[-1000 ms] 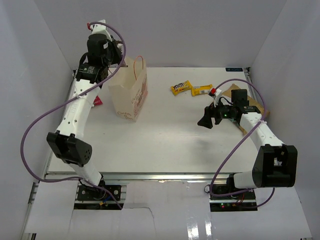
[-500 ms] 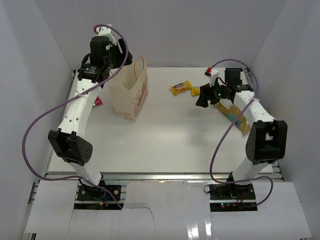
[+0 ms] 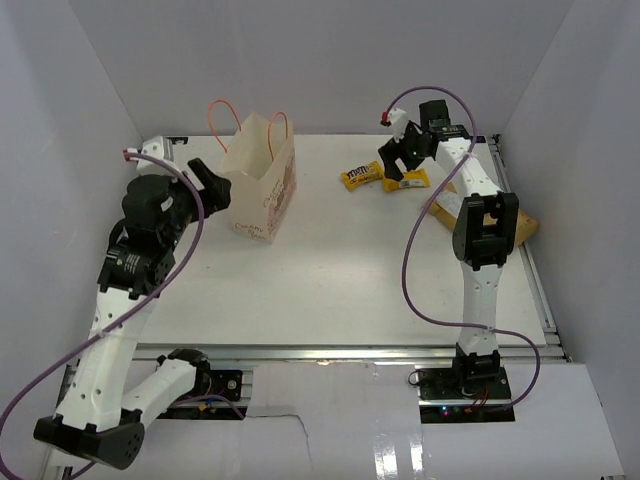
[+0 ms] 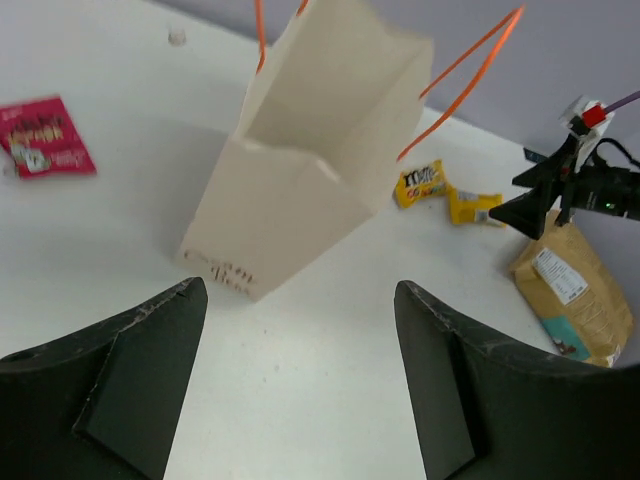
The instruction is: Place the snacks into the paper bag
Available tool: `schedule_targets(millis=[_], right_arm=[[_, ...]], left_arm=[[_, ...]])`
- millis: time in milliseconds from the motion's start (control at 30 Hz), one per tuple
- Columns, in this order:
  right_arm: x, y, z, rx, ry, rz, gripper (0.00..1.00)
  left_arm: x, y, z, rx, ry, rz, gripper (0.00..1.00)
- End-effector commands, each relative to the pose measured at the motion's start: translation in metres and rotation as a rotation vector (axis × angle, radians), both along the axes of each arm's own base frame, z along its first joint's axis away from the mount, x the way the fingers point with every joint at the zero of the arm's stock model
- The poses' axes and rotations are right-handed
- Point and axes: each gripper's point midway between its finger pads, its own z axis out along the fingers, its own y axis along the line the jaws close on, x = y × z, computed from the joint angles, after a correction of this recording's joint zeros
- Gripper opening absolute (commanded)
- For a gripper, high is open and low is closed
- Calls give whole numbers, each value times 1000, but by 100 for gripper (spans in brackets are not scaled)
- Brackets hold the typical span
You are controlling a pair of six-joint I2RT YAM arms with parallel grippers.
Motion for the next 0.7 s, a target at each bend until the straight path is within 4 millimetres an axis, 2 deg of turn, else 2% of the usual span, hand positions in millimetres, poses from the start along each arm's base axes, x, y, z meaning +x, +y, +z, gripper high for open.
schedule_targets(millis=[0, 33, 67, 133, 167, 233, 300, 333, 433, 667], right_arm=[[-12, -6, 3, -148, -136, 379, 91], [-10, -9, 0, -188, -183, 457, 91], [-7, -13, -7, -208, -187, 477, 91], [1, -22, -7, -242, -224, 520, 91], [5, -26, -19, -245, -208, 521, 92], [17, -32, -26, -262, -221, 535, 93], [19, -31, -34, -266, -220, 557, 93], [19, -31, -45, -265, -206, 565, 93], [21, -27, -64, -258, -193, 559, 92], [30, -27, -92, -212, -141, 461, 89]], left_arm=[[-21, 4, -60, -84, 153, 54, 86], [-25, 2, -69, -134, 170, 63, 86], [-31, 1, -92, -145, 215, 66, 86], [-42, -2, -99, -189, 209, 49, 87], [-45, -3, -115, -212, 240, 58, 88], [-50, -7, -120, -250, 239, 45, 91], [-52, -13, -129, -272, 253, 22, 93], [-52, -15, -131, -283, 258, 16, 93], [-51, -25, -133, -317, 272, -26, 94], [-48, -42, -134, -370, 293, -102, 94]])
